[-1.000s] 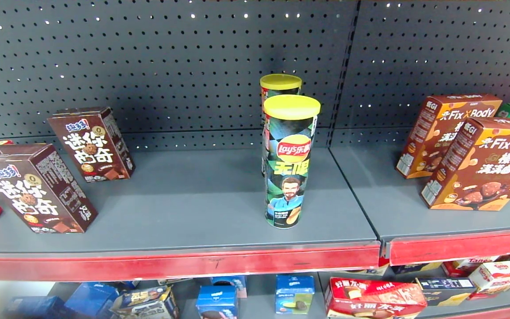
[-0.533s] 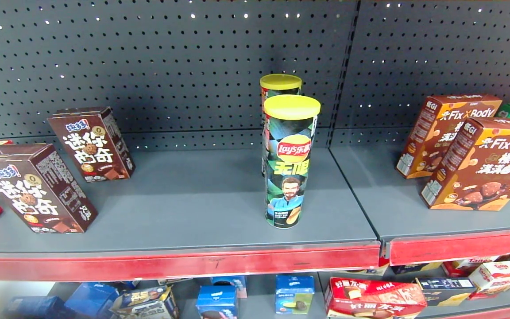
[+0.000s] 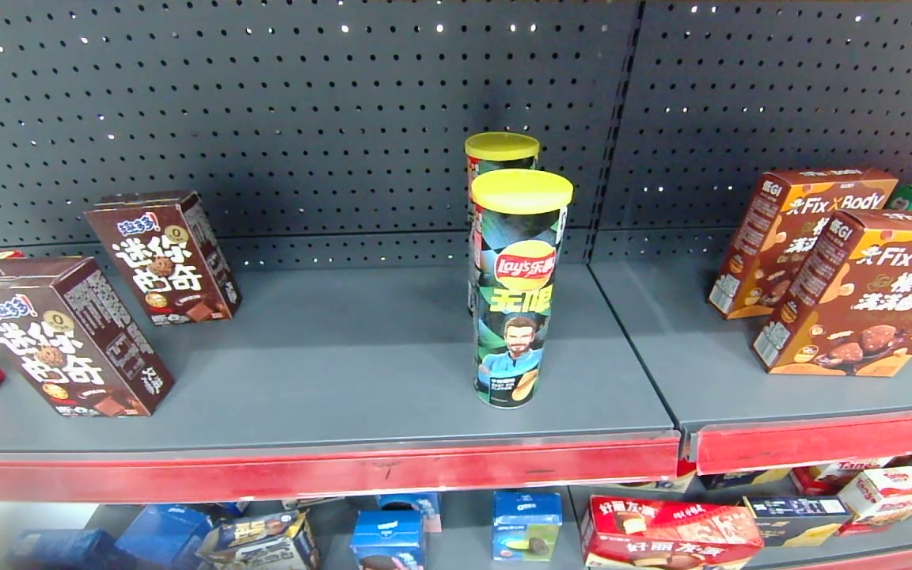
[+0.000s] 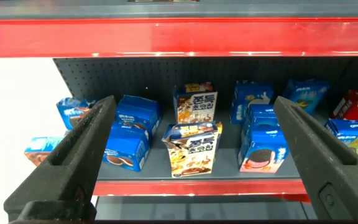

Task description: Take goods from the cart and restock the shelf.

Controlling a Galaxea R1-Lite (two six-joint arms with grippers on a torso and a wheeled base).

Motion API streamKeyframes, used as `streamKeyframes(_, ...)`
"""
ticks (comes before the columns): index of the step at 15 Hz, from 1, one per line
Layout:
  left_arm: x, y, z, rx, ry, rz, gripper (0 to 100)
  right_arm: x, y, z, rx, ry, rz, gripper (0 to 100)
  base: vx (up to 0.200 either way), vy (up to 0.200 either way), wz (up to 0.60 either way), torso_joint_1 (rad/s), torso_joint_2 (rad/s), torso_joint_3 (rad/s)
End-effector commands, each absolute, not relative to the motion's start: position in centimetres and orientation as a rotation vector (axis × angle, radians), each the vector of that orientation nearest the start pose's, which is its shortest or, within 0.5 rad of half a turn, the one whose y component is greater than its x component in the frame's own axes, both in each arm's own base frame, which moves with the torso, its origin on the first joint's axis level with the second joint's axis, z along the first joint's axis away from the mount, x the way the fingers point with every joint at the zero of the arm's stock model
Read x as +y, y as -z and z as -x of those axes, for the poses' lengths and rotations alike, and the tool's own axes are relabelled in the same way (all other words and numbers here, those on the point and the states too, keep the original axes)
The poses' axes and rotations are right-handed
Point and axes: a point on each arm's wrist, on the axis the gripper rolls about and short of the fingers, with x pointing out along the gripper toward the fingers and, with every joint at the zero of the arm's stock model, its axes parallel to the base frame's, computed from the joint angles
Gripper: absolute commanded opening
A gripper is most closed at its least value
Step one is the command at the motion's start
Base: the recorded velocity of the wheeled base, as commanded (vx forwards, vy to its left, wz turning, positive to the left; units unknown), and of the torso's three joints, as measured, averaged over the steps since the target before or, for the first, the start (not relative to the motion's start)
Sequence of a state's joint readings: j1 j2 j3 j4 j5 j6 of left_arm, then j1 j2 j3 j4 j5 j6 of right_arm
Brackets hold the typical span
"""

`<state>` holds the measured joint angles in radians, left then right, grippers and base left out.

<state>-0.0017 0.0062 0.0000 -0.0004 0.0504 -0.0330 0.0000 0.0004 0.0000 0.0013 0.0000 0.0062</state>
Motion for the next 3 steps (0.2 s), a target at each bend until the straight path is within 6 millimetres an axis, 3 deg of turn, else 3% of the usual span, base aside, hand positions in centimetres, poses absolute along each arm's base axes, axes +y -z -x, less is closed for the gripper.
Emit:
streamKeyframes(1, 0.12, -7.58, 2.22, 0.005, -0.048, 0.034, 100, 0.00, -7.53, 2.28, 0.002, 0.000, -0.008, 100, 0.000, 0.000, 0.00, 0.000, 0.00, 0.000)
streamKeyframes(3, 0.12, -7.58, 2.22, 0.005, -0.049, 0.032, 100, 0.00, -7.55, 2.28, 0.000, -0.002, -0.008, 100, 0.000, 0.000, 0.00, 0.000, 0.00, 0.000)
